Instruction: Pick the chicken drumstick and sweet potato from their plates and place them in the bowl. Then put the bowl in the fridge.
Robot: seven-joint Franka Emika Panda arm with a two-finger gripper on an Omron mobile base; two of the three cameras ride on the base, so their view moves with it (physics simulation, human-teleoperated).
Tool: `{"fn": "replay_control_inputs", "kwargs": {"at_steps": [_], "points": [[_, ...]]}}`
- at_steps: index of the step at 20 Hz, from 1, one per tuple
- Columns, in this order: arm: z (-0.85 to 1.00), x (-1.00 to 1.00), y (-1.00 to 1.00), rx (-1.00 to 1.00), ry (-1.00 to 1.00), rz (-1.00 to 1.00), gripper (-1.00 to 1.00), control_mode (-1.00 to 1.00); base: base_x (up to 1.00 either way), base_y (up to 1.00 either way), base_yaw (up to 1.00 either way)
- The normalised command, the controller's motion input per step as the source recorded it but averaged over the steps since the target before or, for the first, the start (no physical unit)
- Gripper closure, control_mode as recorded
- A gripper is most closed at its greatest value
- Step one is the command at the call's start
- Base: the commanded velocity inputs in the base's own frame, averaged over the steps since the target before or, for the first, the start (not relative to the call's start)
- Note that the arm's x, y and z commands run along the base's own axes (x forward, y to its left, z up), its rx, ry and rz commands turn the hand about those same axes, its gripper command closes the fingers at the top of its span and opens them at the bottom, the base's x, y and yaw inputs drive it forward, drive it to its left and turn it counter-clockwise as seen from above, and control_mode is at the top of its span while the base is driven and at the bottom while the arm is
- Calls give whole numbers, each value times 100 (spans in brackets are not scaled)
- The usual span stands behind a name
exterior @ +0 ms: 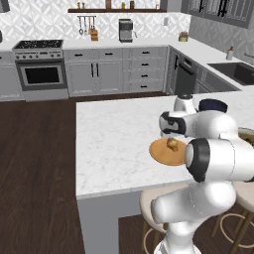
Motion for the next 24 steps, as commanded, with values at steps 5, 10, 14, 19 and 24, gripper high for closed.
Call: {"fn": "replay_control_inputs", "kwargs": {"at_steps": [5, 10, 14, 19, 24], "points": [[-45, 31, -10, 0, 0, 2, -100, -100, 0, 0, 0], [-31, 2, 0, 1, 0, 0, -100, -100, 0, 0, 0], [-29, 0, 0, 0, 0, 0, -100, -100, 0, 0, 0], [-25, 1, 0, 1, 0, 0, -100, -100, 0, 0, 0], [-30, 19, -3, 0, 0, 0, 100, -100, 0, 0, 0]]}}
